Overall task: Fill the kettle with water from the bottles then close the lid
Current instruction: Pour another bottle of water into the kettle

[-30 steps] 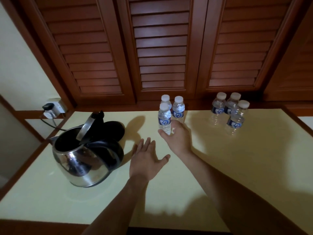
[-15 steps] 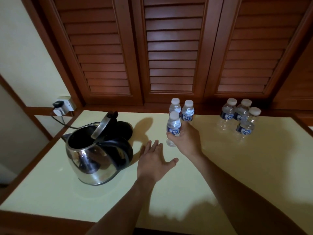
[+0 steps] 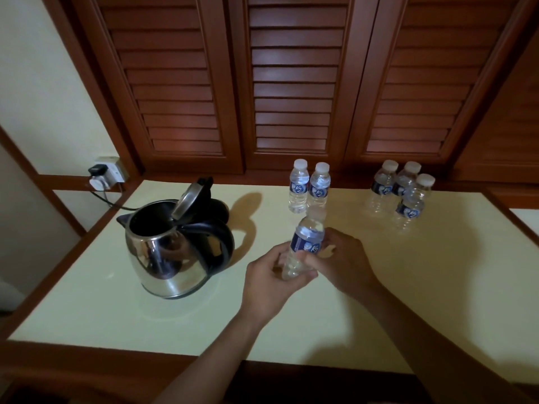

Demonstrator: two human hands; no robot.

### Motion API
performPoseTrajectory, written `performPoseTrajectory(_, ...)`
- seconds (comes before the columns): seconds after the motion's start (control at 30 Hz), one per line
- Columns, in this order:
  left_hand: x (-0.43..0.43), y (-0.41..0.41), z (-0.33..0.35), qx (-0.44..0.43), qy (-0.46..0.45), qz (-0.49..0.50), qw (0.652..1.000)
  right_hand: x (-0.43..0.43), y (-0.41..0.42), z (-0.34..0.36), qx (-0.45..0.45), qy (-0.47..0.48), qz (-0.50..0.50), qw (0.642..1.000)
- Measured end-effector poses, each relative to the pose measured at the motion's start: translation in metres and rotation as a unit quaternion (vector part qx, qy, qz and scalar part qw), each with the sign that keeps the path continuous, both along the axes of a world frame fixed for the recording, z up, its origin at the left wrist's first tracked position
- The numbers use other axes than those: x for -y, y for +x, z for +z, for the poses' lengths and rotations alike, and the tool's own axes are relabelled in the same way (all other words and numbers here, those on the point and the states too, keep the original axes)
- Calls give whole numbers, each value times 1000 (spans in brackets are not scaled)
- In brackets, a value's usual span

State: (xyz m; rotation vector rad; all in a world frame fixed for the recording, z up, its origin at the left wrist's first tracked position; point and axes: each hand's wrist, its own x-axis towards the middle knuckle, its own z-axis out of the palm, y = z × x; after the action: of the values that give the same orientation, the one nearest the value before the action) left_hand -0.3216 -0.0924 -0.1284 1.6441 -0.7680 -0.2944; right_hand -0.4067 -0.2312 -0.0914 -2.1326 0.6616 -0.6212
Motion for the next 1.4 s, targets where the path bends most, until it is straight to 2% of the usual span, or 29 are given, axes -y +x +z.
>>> performPoseTrajectory(0.27,-57,6,26,-56,-29,-36,997,-40,-7,58,-1,-48,98,994)
performPoseTrajectory(0.4,-106,22,32,46,14,-43,998,-81,5,100,-3,-134,111,985)
performPoseTrajectory(0.67,-210,81,45,103,38,-34,993,-187,61,128,-143,-298,52,942)
performPoseTrajectory(0.87,-257,128,51,108,48,-37,992,-231,104,135,-136,-307,126,934)
performPoseTrajectory(1.03,-280,160,65,97,63,-82,990,-247,122,150,-121,-249,217,936)
performPoseTrajectory(1.4,-285,169,64,51,71,-113,990,-239,123,161,-63,-237,297,923)
